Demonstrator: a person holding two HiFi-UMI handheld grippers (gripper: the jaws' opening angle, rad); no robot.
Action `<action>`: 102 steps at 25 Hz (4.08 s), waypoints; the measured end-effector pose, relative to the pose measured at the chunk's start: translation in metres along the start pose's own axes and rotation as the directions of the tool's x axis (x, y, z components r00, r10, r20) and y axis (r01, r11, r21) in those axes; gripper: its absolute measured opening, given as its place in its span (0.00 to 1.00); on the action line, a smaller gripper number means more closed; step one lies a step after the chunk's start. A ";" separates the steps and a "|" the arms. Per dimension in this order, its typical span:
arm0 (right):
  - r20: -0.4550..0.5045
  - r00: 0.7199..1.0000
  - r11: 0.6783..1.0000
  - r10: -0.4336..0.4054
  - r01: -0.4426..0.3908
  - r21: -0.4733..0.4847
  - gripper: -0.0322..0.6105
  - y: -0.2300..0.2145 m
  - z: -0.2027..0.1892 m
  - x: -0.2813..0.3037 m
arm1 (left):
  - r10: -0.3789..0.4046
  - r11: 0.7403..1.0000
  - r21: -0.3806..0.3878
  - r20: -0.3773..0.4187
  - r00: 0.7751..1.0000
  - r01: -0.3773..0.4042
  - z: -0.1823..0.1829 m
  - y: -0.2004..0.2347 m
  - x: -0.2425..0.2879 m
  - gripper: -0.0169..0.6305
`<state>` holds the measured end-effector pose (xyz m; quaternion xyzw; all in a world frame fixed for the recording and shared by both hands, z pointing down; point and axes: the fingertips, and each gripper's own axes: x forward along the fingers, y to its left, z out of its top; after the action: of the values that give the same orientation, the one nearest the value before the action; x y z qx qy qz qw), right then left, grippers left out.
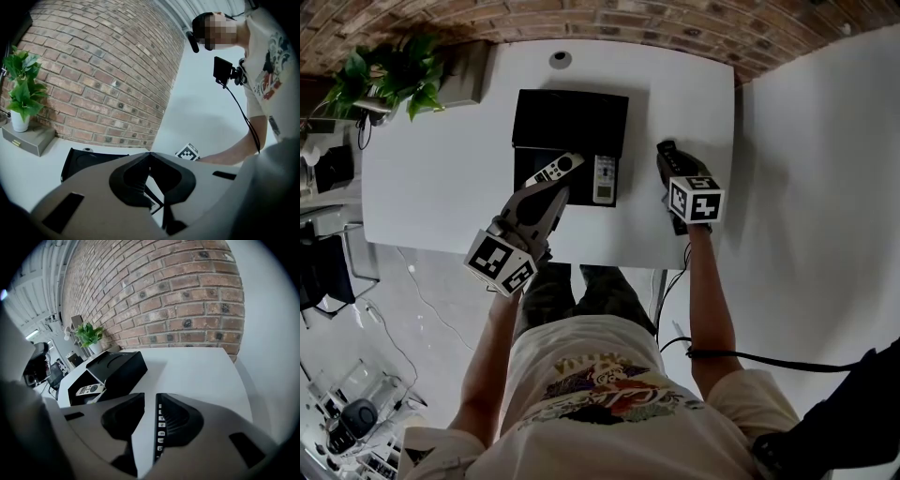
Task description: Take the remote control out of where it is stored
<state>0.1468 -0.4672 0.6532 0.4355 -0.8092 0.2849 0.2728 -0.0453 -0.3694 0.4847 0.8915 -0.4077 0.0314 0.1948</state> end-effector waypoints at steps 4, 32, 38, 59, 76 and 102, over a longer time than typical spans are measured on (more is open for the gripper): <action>0.015 1.000 0.999 -0.013 0.014 -0.047 0.21 0.006 0.004 -0.011 | -0.014 1.000 0.014 0.010 1.000 0.014 0.006 -0.006 -0.001 0.03; 0.126 0.990 0.978 0.068 -0.041 -0.206 0.13 0.083 0.025 -0.106 | -0.107 0.982 0.171 0.125 0.986 0.084 0.065 -0.073 -0.018 0.03; 0.159 0.984 0.975 0.077 -0.041 -0.217 0.11 0.095 0.029 -0.118 | -0.010 0.992 0.128 0.185 0.983 -0.014 0.077 -0.048 -0.040 0.03; 0.009 0.981 0.914 0.196 -0.179 -0.365 0.11 0.166 0.016 -0.081 | 0.116 0.992 0.035 0.178 0.977 -0.124 0.051 0.006 -0.105 0.03; -0.148 0.963 0.826 0.226 -0.270 -0.494 0.17 0.239 0.015 -0.015 | 0.161 0.986 -0.065 0.157 0.974 -0.152 0.038 0.074 -0.143 0.03; -0.477 0.848 0.249 0.231 -0.525 -0.814 0.27 0.278 -0.017 0.058 | 0.326 0.932 -0.219 0.164 0.931 -0.288 -0.015 0.081 -0.147 0.03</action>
<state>-0.1169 -0.3597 0.6430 -0.0478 -0.8609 -0.1102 0.4944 -0.2016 -0.3068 0.4933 0.7921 -0.5611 -0.0665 0.2308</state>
